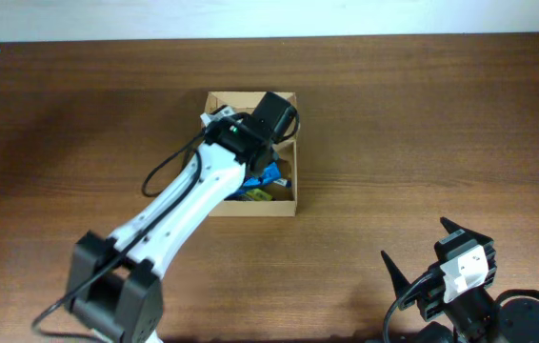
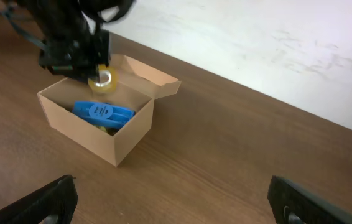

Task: Pack container
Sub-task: 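Carry the tape roll into the box and release it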

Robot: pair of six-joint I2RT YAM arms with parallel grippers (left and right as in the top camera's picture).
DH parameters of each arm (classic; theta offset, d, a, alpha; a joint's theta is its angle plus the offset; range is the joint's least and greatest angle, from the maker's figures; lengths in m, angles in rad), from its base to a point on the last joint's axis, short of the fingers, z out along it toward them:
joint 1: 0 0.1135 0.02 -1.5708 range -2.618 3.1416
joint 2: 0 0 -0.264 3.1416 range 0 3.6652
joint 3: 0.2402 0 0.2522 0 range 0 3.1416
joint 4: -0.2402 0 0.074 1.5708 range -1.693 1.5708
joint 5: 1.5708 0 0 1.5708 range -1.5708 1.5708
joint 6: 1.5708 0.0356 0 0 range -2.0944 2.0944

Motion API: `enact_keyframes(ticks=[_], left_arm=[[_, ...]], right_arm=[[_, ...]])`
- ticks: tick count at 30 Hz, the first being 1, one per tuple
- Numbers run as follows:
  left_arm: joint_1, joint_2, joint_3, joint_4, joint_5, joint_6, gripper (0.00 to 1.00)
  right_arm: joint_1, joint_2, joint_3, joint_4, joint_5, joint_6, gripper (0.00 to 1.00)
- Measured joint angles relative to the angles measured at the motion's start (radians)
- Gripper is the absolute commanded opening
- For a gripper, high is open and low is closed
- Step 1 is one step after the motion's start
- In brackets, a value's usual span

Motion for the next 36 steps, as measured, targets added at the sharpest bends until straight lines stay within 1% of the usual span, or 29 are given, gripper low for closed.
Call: enact_keyframes(ticks=[1, 6, 11, 15, 16, 18, 20, 23, 27, 28, 30, 36], left_arm=[[0.006, 0.018, 0.000, 0.000, 0.009, 0.005, 0.03], [0.017, 0.081, 0.000, 0.000, 0.047, 0.024, 0.12], [0.017, 0.101, 0.000, 0.000, 0.069, 0.030, 0.15], [0.017, 0.113, 0.000, 0.000, 0.082, 0.036, 0.39], [0.017, 0.115, 0.000, -0.001, 0.084, 0.038, 0.47], [0.017, 0.117, 0.000, 0.000, 0.084, 0.040, 0.51], [0.017, 0.117, 0.000, 0.000, 0.086, 0.040, 0.59], [0.017, 0.117, 0.001, -0.001, 0.087, 0.043, 0.77], [0.017, 0.106, 0.001, -0.001, 0.086, 0.042, 0.87], [0.017, 0.098, 0.001, -0.001, 0.087, 0.042, 0.93], [0.017, 0.064, 0.001, -0.002, 0.087, 0.043, 0.99], [0.017, -0.129, 0.002, -0.039, 0.086, 0.042, 1.00]], right_arm=[[0.000, 0.000, 0.000, 0.000, 0.000, 0.000, 0.99], [0.000, 0.000, 0.000, 0.000, 0.000, 0.000, 0.99], [0.000, 0.000, 0.000, 0.000, 0.000, 0.000, 0.99], [0.000, 0.000, 0.000, 0.000, 0.000, 0.001, 0.99], [0.000, 0.000, 0.000, 0.000, 0.000, 0.001, 0.99], [0.000, 0.000, 0.000, 0.000, 0.000, 0.000, 0.99], [0.000, 0.000, 0.000, 0.000, 0.000, 0.000, 0.99], [0.000, 0.000, 0.000, 0.000, 0.000, 0.001, 0.99], [0.000, 0.000, 0.000, 0.000, 0.000, 0.001, 0.99], [0.000, 0.000, 0.000, 0.000, 0.000, 0.000, 0.99], [0.000, 0.000, 0.000, 0.000, 0.000, 0.000, 0.99], [0.000, 0.000, 0.000, 0.000, 0.000, 0.000, 0.99]])
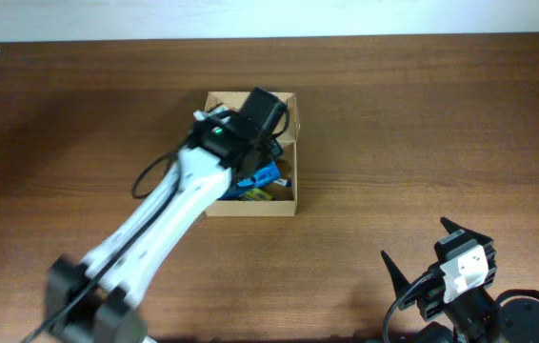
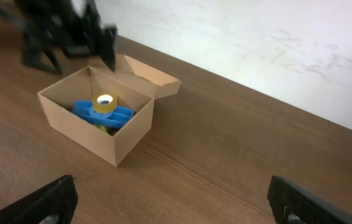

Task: Pack container
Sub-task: 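Carry the tape roll into the box and release it, then raise both grippers to the box lid's side edges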

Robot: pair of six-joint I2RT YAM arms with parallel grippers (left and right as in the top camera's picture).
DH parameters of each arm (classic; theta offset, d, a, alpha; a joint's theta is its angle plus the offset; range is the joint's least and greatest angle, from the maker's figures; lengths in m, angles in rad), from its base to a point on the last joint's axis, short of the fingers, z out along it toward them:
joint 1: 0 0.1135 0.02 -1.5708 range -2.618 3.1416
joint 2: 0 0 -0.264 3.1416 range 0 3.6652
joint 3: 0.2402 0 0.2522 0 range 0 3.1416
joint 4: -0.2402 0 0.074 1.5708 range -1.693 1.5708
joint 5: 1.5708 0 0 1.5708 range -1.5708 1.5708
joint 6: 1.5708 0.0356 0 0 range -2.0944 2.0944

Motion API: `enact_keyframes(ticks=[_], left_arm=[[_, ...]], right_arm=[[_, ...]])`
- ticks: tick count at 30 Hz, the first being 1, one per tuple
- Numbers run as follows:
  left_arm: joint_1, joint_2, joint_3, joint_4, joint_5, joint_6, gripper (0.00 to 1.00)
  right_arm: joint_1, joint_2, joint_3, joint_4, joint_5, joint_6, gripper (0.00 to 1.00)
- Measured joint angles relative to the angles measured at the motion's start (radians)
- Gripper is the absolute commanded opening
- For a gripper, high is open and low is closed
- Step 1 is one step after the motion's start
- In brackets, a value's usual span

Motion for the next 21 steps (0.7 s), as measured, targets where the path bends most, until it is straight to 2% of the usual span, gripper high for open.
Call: enact_keyframes(ticks=[9, 21], left_arm=[[0.000, -0.201, 0.008, -0.053, -0.002, 0.000, 1.00], [0.000, -0.219, 0.008, -0.119, -0.002, 0.000, 1.00]], right_arm=[[0.000, 0.000, 0.000, 0.000, 0.000, 0.000, 0.99], [0.000, 0.000, 0.000, 0.000, 0.000, -0.001, 0.99]])
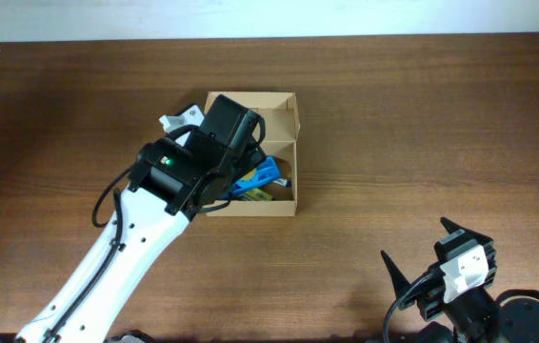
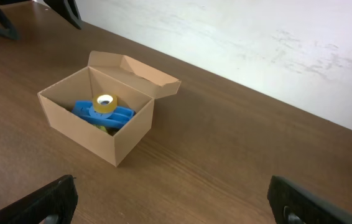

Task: Pack container
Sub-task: 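Raise both grippers to the box lid's side edges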

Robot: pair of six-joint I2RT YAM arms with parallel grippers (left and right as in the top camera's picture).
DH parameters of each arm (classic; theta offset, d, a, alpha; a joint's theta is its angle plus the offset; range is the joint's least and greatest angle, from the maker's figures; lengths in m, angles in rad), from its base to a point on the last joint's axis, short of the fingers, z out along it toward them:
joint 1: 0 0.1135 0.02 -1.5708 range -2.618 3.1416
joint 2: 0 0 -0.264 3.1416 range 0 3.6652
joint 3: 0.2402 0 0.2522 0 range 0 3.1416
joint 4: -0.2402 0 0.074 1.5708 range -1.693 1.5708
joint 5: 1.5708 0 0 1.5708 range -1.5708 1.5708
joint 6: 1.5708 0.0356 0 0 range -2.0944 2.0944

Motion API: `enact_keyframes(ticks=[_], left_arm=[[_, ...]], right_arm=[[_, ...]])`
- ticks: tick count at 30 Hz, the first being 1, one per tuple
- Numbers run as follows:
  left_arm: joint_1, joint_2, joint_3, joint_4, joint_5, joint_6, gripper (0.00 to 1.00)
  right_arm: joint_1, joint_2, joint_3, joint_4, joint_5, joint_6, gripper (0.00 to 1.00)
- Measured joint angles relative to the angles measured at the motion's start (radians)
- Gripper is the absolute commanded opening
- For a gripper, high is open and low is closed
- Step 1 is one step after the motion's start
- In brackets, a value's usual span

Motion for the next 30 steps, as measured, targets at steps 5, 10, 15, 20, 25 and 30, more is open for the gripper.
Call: enact_keyframes(ticks=[5, 10, 15, 20, 25, 30], left_arm=[[0.000, 0.000, 0.000, -0.022, 0.000, 0.000, 1.00], [0.013, 0.000, 0.000, -0.031, 0.015, 0.012, 1.00], [0.117, 0.000, 0.001, -0.011, 0.088, 0.071, 0.99], [0.286, 0.000, 0.003, 0.019, 0.161, 0.122, 1.00], [0.423, 0.000, 0.004, 0.087, 0.190, 0.140, 0.95], [0.522, 0.000, 0.004, 0.144, 0.192, 0.146, 0.02]], right_arm=[[0.000, 0.000, -0.001, 0.089, -0.001, 0.002, 0.99], [0.000, 0.024, 0.001, 0.215, 0.008, 0.060, 0.99], [-0.003, 0.251, 0.097, 0.224, 0.029, 0.108, 0.99], [-0.043, 0.613, 0.361, 0.154, 0.037, 0.129, 0.99], [-0.077, 0.930, 0.634, 0.105, 0.044, 0.131, 0.99], [-0.081, 1.136, 0.727, 0.190, 0.044, 0.105, 0.12]])
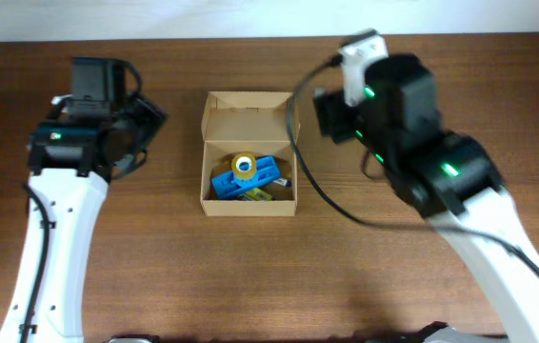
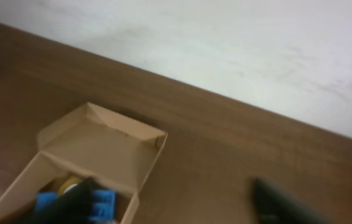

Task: Pack container
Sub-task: 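Raise both grippers to the box lid's side edges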

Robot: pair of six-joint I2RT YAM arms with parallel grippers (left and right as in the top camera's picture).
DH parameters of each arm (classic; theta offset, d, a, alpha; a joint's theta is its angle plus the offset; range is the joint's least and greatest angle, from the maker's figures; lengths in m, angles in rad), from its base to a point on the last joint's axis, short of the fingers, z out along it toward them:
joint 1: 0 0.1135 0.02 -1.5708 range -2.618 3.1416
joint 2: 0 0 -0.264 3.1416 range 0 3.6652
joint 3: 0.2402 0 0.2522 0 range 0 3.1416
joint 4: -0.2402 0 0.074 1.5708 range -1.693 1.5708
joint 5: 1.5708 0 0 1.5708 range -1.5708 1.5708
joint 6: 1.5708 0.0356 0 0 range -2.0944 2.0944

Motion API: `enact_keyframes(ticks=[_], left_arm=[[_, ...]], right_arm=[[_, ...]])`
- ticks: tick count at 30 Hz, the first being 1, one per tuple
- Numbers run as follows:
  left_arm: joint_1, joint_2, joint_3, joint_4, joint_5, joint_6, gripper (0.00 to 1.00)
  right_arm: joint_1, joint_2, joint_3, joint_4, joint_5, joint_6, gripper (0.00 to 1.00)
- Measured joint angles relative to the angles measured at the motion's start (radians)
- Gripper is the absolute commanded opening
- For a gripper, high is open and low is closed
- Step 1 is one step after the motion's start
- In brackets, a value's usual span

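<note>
The cardboard box (image 1: 249, 197) stands mid-table with its lid flap (image 1: 249, 116) folded back, also blurred in the right wrist view (image 2: 101, 146). Inside lie a blue plastic piece (image 1: 250, 179) and, on top of it, a yellowish tape roll (image 1: 244, 165). My left gripper (image 1: 146, 136) hangs open to the left of the box, holding nothing. The right arm (image 1: 393, 105) reaches in at the box's back right. Its gripper (image 2: 176, 208) is open, with dark fingertips (image 2: 70, 202) wide apart, one over the box's near corner.
Brown wooden table (image 1: 393, 267) all round the box. A pale wall (image 2: 226, 43) runs along the table's far edge. Something yellow (image 1: 255, 193) lies under the blue piece in the box.
My left gripper has gone from over the box's left side to the table left of it. The right arm has left the front right edge and now stands beside the box's back right.
My left gripper held the tape roll over the open box. Then the roll lay on the blue piece and the gripper was open above it. Then the left arm was back over the box's left rim, and now it is off to the left, with the right arm beside the box.
</note>
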Motion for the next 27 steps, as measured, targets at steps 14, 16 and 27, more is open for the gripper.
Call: enact_keyframes(ticks=[14, 16, 27], left_arm=[[0.075, 0.258, 0.004, 0.167, 0.078, 0.005, 0.02], [0.084, 0.305, 0.004, 0.200, 0.130, 0.005, 0.02], [0.106, 0.536, 0.004, 0.304, 0.454, 0.005, 0.02]], right_arm=[[-0.233, 0.318, 0.002, 0.020, -0.148, 0.264, 0.04], [-0.270, 0.356, 0.002, 0.020, -0.212, 0.307, 0.04], [-0.328, 0.599, 0.002, 0.034, -0.513, 0.457, 0.04]])
